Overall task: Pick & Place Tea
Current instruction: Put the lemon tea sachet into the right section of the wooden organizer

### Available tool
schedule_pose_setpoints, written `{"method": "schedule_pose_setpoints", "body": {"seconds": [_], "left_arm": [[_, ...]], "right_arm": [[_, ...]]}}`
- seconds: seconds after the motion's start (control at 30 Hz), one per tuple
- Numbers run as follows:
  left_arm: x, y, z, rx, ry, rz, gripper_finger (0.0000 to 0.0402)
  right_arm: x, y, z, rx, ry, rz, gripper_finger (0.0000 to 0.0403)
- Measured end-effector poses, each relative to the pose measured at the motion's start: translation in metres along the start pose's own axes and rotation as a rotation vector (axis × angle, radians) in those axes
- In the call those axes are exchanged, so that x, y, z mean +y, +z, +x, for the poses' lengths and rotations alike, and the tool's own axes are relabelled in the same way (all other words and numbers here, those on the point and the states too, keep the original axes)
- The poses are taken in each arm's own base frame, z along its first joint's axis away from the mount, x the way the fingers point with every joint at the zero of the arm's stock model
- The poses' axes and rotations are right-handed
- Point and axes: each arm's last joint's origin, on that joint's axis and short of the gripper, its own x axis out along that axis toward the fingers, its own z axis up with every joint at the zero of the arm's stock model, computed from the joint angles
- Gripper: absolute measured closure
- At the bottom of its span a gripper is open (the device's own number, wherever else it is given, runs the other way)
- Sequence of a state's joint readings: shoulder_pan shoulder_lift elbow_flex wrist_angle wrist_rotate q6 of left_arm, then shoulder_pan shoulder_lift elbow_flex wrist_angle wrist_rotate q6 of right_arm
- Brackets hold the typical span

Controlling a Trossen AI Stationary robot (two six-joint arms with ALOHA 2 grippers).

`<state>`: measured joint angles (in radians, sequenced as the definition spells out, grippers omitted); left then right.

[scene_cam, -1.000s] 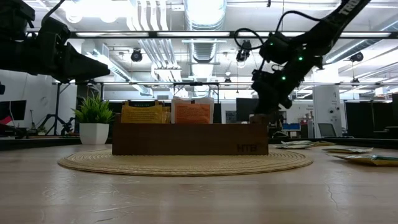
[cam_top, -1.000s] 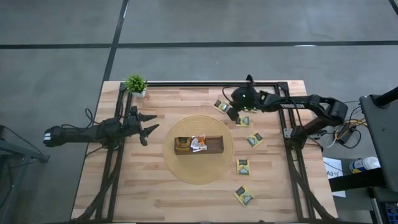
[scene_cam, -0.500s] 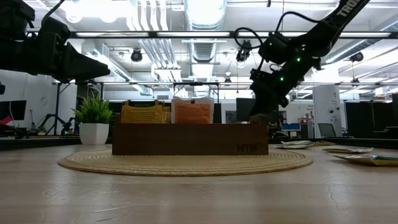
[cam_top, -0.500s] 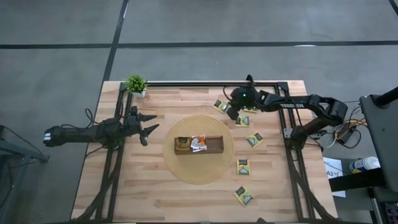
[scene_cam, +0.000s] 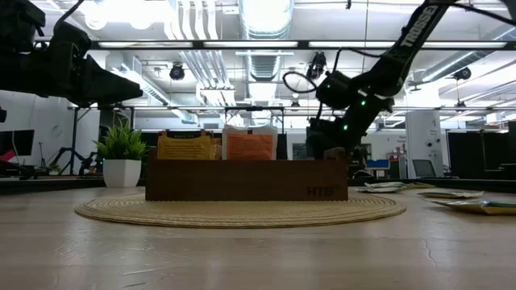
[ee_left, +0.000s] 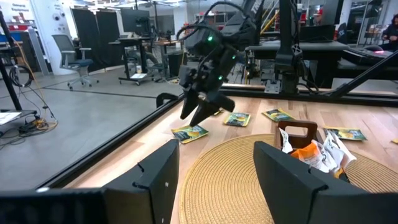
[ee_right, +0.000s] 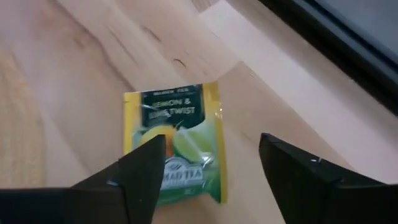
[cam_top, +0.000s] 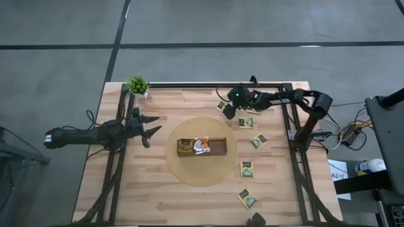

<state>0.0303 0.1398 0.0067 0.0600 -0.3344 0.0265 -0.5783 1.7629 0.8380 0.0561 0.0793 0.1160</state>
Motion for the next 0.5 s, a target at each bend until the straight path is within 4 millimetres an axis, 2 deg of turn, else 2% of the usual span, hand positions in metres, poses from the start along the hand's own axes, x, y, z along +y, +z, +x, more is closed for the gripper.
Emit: {"method": "schedule_pose_setpoints", "body": {"seconds": [0.13,0.3,0.4,0.5], "left_arm": [[0.0,0.0,0.0,0.0,-0.001,0.0,0.0199],[0.0,0.0,0.0,0.0,0.0,0.0,0.0199],[0.0,0.0,0.0,0.0,-0.001,0.0,0.0199],[0.0,0.0,0.0,0.0,0.0,0.0,0.0199]], "right_arm": [[-0.003,-0.002,0.016,0.053,-0.008,0.025,0.0134],[-0.002,0.004,0.019,0.123,-0.028,0.005,0.0142],[-0.002,0.005,0.019,0.146,-0.029,0.006,0.0166],[-0.002,0.004,0.019,0.152,-0.027,0.005,0.0208]]}}
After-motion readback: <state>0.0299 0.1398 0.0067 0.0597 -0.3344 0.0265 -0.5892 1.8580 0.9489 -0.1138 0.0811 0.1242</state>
